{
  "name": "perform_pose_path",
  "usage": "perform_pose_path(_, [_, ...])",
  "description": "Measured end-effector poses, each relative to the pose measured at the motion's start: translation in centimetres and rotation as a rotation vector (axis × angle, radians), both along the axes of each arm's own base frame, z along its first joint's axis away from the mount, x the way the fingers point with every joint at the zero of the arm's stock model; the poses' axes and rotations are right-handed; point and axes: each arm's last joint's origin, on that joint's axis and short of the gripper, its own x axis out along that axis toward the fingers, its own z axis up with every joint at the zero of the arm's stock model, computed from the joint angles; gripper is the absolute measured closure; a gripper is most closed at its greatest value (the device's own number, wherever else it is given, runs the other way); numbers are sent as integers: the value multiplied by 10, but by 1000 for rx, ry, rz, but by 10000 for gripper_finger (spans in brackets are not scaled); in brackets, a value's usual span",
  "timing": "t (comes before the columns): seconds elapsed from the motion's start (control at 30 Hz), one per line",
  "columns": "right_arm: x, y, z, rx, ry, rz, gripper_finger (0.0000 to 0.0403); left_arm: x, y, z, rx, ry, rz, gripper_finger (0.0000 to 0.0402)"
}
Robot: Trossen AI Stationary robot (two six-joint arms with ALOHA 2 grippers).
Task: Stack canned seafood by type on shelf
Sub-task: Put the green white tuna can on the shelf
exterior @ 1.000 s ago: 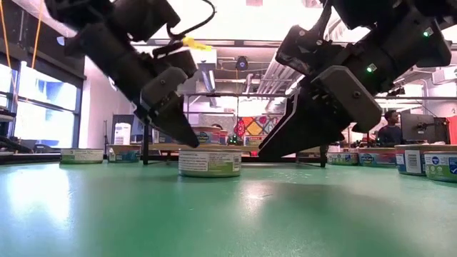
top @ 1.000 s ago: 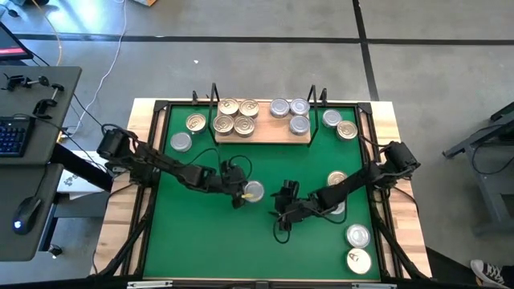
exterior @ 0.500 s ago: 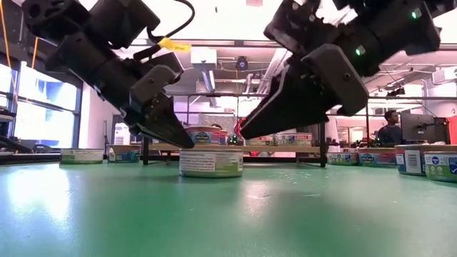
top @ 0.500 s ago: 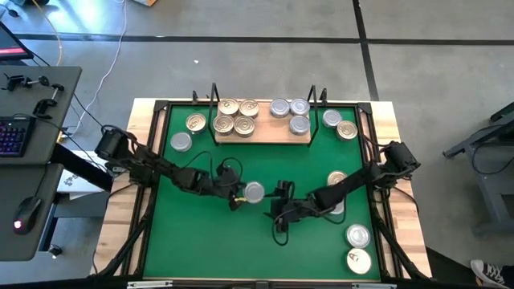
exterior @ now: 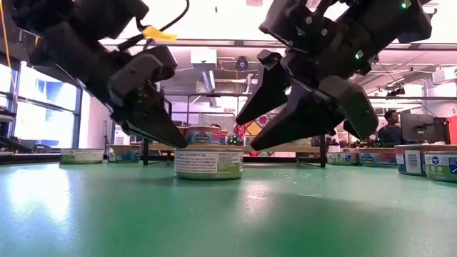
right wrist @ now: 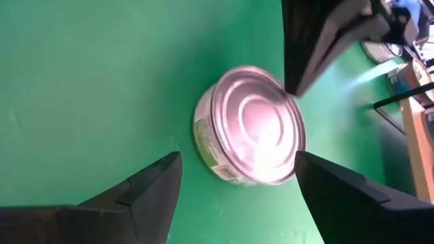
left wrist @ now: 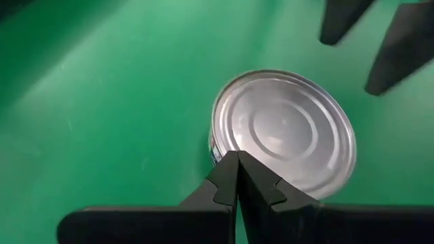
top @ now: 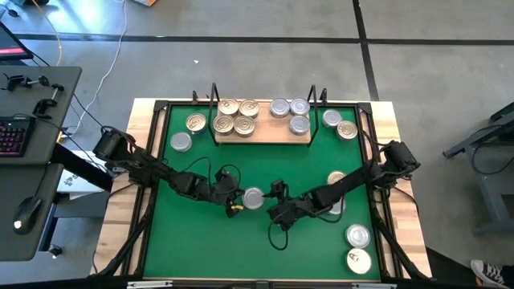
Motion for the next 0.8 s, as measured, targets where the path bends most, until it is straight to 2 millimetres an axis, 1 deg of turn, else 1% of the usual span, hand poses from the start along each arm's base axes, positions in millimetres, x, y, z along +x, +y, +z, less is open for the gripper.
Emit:
perform_pose_path(0.07, [0,0,0,21,-4,-16,124,-1,-4,8,-4,-12,-19,401])
perform_pose_path(0.17, [0,0,0,50,-10,-40,124,1,-8,25,6,-81,-53,401])
perform_pose_path(0.23, [0,0,0,60,-13,-48,124,2,-7,29,11,-99,-54,401])
perform_pose_path(0.5, [0,0,0,106,-19,-72,124,6,-4,0,52,4,-70,401])
perform_pose_path(0.63, [0,2,-1,122,10,0,124,10,-5,-7,73,19,-84,401])
perform_pose_path(0.8, [3,3,-13,83,21,3,124,10,-5,-14,116,54,-115,401])
